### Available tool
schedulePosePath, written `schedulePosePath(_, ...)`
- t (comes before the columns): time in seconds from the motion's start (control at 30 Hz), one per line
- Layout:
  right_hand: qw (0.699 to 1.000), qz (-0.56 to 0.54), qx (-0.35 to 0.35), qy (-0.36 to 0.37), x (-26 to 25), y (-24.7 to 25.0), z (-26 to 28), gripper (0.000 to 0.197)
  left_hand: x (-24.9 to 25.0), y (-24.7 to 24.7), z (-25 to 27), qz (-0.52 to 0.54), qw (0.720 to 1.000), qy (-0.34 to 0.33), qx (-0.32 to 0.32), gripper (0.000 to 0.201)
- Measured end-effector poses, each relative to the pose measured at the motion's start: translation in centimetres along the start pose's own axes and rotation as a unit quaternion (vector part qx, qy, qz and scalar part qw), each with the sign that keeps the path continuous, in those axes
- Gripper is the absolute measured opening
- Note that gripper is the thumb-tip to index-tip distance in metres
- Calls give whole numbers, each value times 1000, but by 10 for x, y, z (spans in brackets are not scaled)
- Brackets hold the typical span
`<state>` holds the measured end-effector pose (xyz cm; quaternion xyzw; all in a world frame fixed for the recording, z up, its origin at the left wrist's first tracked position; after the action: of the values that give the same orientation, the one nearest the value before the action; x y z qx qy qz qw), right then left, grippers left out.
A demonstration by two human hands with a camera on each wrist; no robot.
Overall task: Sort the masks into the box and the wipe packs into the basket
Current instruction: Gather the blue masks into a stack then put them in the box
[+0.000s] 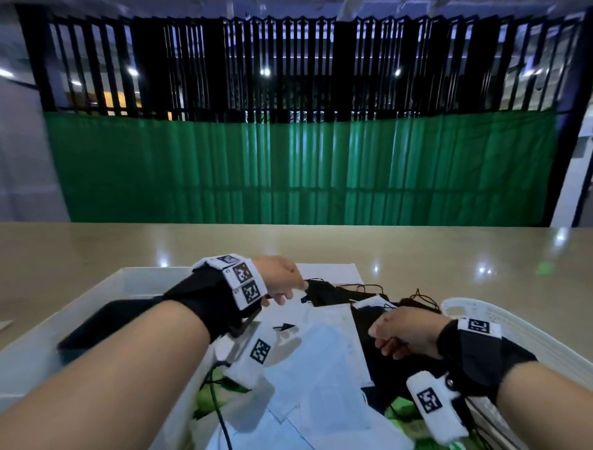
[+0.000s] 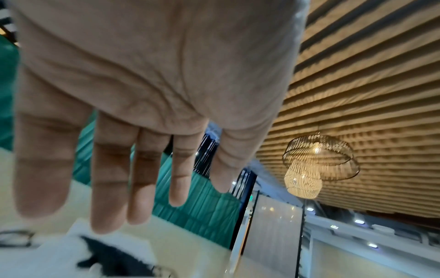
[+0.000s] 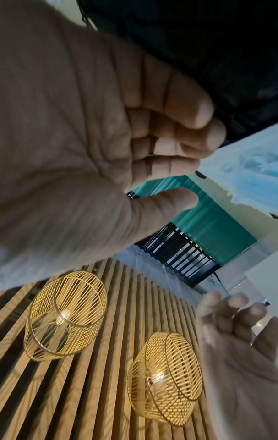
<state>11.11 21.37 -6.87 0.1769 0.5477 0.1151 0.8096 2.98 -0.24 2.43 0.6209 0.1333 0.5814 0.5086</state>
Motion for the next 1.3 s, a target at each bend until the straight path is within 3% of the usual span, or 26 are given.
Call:
schedulePosePath(0.13, 998, -58, -6, -17, 16, -6, -1, 2, -17, -45, -15, -74, 994, 66, -39, 36)
schedulePosePath(0.3, 996, -80, -4, -26, 23, -15, -9, 2, -57, -75, -27, -168, 977, 118, -56, 43)
schedulePosePath(0.47, 999, -13, -3, -49, 23, -24, -19, 7, -71, -83, -33, -191, 974, 117, -36, 31)
schedulePosePath(0.67, 995, 55, -26, -73, 26, -33, -25, 32, -64, -96, -26, -171, 977, 112, -57, 28)
schedulePosePath(0.77, 996, 41, -33, -76, 28, -33, -25, 33, -63, -103, -24, -159, 979, 114, -49, 38)
schedulePosePath(0.83, 996, 11, -48, -77, 32, -33, -26, 28, -62, -105, -24, -142, 983, 107, -40, 55)
schedulePosePath(0.93, 995, -21, -67, -74, 37, -35, -27, 22, -52, -107, -22, -128, 987, 73, -56, 33)
schedulePosePath(1.03, 994, -35, -72, -69, 39, -36, -25, 20, -47, -104, -22, -50, 997, 52, -38, 33)
schedulePosePath(1.13, 994, -55, -53, -73, 42, -33, -25, 33, -40, -88, -24, 117, 993, 18, -22, 15)
schedulePosePath(1.17, 994, -64, -49, -71, 43, -31, -27, 33, -37, -80, -24, 184, 983, 12, -16, 21)
schedulePosePath(1.2, 993, -75, -47, -72, 45, -30, -28, 31, -36, -70, -22, 261, 965, 15, -9, 28)
schedulePosePath(1.3, 988, -128, -49, -71, 46, -27, -27, 8, -39, -53, -20, 501, 865, 36, -2, 15)
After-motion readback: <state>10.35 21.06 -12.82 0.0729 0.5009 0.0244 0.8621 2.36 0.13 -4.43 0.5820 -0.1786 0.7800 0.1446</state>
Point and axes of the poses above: each hand's wrist, its own z-axis away from the middle knuckle, its own y-axis out of the back of the hand, x = y × z, the point moved 6 cm from there along -z, towards the middle knuckle, and after that the axes turned 1 degree about -z, right-handed, at the moved point
